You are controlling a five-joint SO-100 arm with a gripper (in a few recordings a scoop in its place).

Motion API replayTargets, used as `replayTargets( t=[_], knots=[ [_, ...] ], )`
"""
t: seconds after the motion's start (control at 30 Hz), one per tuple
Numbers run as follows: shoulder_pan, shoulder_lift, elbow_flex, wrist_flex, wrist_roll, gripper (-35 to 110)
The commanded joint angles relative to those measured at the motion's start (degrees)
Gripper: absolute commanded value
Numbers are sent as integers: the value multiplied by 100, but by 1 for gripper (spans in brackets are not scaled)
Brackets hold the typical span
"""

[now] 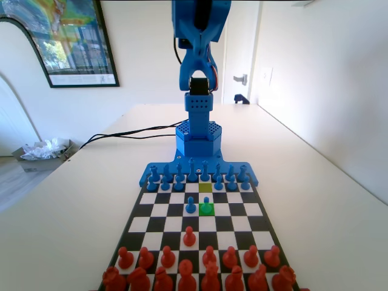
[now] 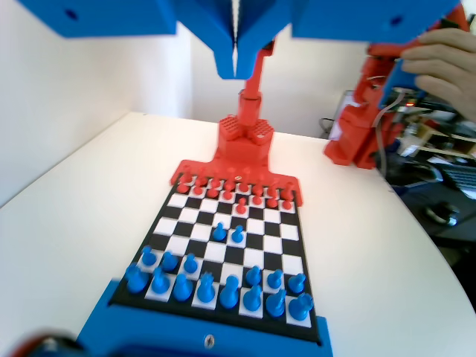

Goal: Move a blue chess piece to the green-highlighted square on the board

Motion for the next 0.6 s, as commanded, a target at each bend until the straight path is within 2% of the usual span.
replayTargets(
  t=[0.0, 0.57],
  knots=[
    [-105, 404, 220, -18, -53, 1],
    [132, 993, 888, -545, 26, 1]
  ],
)
